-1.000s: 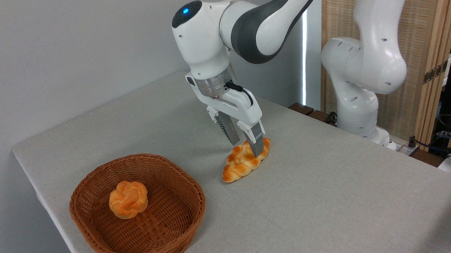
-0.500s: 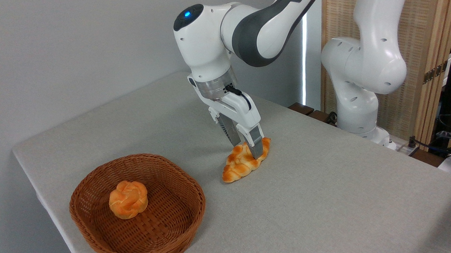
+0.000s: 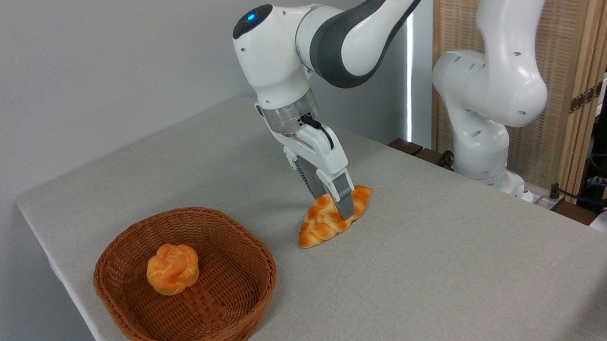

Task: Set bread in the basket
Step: 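Close the gripper fingers around the middle of the braided roll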

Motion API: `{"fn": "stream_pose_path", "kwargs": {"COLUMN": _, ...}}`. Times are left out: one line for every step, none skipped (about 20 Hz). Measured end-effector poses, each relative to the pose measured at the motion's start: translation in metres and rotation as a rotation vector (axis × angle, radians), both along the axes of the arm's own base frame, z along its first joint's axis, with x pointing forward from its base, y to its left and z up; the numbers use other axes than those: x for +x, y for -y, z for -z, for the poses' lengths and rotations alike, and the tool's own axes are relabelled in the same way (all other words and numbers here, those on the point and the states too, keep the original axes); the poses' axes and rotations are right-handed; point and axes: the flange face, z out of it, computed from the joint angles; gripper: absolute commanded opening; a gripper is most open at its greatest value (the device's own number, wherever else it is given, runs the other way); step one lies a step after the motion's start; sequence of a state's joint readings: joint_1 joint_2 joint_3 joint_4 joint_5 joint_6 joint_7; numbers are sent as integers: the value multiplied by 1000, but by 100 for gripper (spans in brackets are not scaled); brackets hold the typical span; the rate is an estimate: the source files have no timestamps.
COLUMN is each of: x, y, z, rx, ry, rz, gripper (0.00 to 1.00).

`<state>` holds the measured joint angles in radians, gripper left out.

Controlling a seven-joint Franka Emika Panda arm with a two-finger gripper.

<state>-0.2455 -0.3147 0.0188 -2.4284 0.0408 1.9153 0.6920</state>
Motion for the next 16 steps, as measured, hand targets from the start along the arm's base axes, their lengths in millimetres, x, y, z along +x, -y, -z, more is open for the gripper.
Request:
{"fn": "stream_pose_path", "kwargs": {"x": 0, "y": 0, "z": 0, "rx": 0, "ry": 0, "rz": 1, "gripper": 100}}
{"fn": "stream_pose_path", "kwargs": {"x": 0, "y": 0, "z": 0, "rx": 0, "ry": 0, "rz": 2, "gripper": 100}}
{"fn": "stream_pose_path", "kwargs": {"x": 0, "y": 0, "z": 0, "rx": -2, "ry": 1, "rz": 8, "gripper": 100}}
{"fn": "stream_pose_path", "kwargs": {"x": 0, "y": 0, "z": 0, "rx": -3, "ry": 0, "rz": 15, "gripper": 97}}
{"fn": "stream_pose_path", "kwargs": {"x": 0, "y": 0, "z": 0, "rx": -4, "ry": 0, "rz": 21, "gripper": 87}}
{"fn": "stream_pose_path", "kwargs": {"x": 0, "y": 0, "z": 0, "rx": -5, "ry": -1, "rz": 26, "gripper": 75}}
{"fn": "stream_pose_path", "kwargs": {"x": 0, "y": 0, "z": 0, "rx": -5, "ry": -1, "rz": 30, "gripper": 67}}
{"fn": "stream_pose_path", "kwargs": {"x": 0, "y": 0, "z": 0, "rx": -6, "ry": -1, "rz": 31, "gripper": 62}}
{"fn": "stream_pose_path", "kwargs": {"x": 0, "y": 0, "z": 0, "rx": -6, "ry": -2, "rz": 33, "gripper": 51}}
{"fn": "stream_pose_path", "kwargs": {"x": 0, "y": 0, "z": 0, "rx": -6, "ry": -2, "rz": 34, "gripper": 44}}
{"fn": "stream_pose_path", "kwargs": {"x": 0, "y": 1, "z": 0, "rx": -6, "ry": -2, "rz": 35, "gripper": 38}}
{"fn": "stream_pose_path", "kwargs": {"x": 0, "y": 1, "z": 0, "rx": -6, "ry": -2, "rz": 36, "gripper": 32}}
{"fn": "stream_pose_path", "kwargs": {"x": 0, "y": 2, "z": 0, "rx": -7, "ry": -2, "rz": 39, "gripper": 27}}
{"fn": "stream_pose_path", "kwargs": {"x": -1, "y": 3, "z": 0, "rx": -7, "ry": -2, "rz": 45, "gripper": 24}}
{"fn": "stream_pose_path", "kwargs": {"x": -1, "y": 5, "z": 0, "rx": -6, "ry": -2, "rz": 52, "gripper": 22}}
{"fn": "stream_pose_path", "kwargs": {"x": -1, "y": 6, "z": 0, "rx": -5, "ry": -2, "rz": 61, "gripper": 19}}
